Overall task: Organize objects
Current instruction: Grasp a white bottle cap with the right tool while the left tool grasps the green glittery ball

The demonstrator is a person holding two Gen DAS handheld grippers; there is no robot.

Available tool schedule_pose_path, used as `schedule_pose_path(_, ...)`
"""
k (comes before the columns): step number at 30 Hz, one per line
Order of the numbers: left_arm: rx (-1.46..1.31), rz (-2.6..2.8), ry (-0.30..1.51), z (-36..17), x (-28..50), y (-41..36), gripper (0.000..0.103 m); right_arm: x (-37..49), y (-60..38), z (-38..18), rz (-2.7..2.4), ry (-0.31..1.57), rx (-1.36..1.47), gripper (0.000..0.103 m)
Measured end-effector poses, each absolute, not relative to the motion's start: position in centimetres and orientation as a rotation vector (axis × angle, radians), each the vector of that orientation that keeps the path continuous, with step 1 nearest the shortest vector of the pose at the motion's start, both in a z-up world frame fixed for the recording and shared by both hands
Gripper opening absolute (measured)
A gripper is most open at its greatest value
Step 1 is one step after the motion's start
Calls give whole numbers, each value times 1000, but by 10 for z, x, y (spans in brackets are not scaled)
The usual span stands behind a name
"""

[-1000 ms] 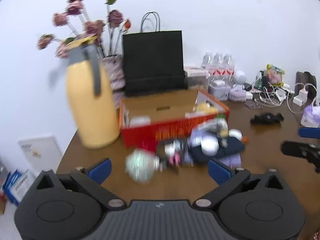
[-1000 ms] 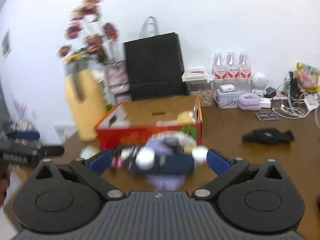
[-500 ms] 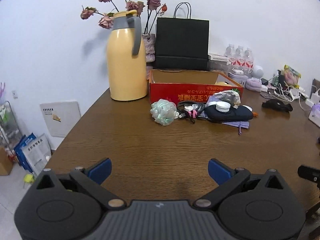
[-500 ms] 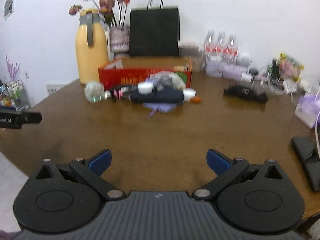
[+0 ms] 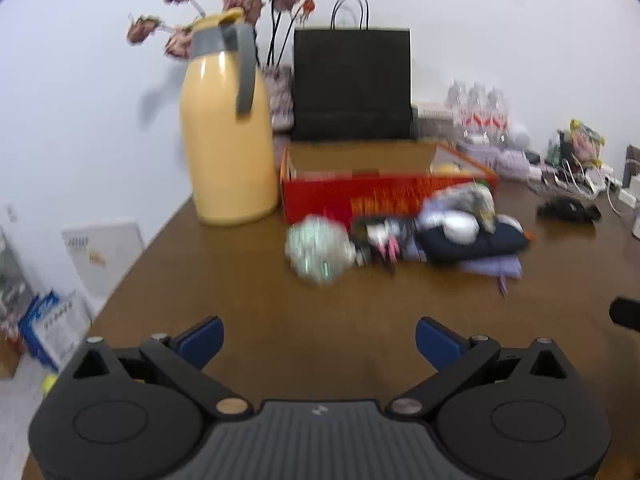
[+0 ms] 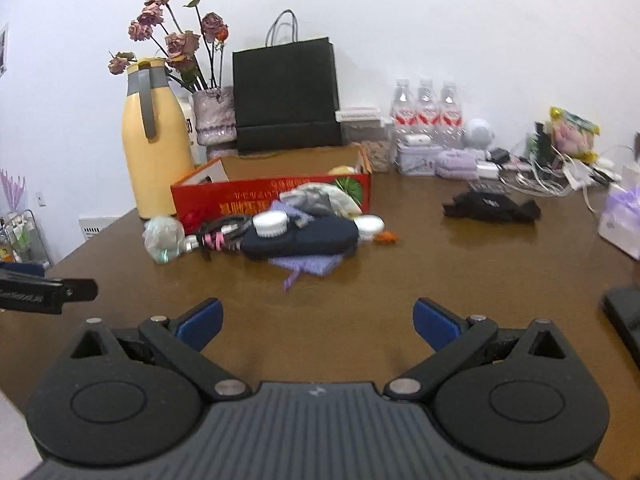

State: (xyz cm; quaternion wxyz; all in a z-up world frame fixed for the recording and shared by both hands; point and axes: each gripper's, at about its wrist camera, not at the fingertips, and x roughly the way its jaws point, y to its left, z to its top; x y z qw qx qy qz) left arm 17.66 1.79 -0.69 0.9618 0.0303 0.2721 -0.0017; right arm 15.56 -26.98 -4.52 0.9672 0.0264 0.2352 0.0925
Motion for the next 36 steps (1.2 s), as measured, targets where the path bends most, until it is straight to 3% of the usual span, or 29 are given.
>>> schedule_pose_path(10,-5,-96,570,-15,299,32,100,267,-218,-34,288,419,-99,97)
schedule_pose_path(14,-20,-132,646,-26,325,30,80,309,-207,-46,329,438,-89,85)
schedule_pose_path(16,-24,-137,653,-31,330,31,62,324,-205,-55,365,460,-73,74)
schedule_pose_path(17,-25,-134,655,-32,331,31,46,331,-203,-58,376,475,-77,66)
schedule_pose_path(18,-27,-123,661,-32,331,32,45,337,-203,-62,381,488,-81,57)
schedule_pose_path(21,-42,-127,643,-24,323,37,35,347,-205,-71,362,514,-48,41)
schedule_pose_path(28,21,-119,571,6,252,22,34,297,-210,-56,396,459,-27,41)
schedule_pose_path(36,-17,-199,652,1,145,-3,34,179,-221,-55,406,453,-65,41)
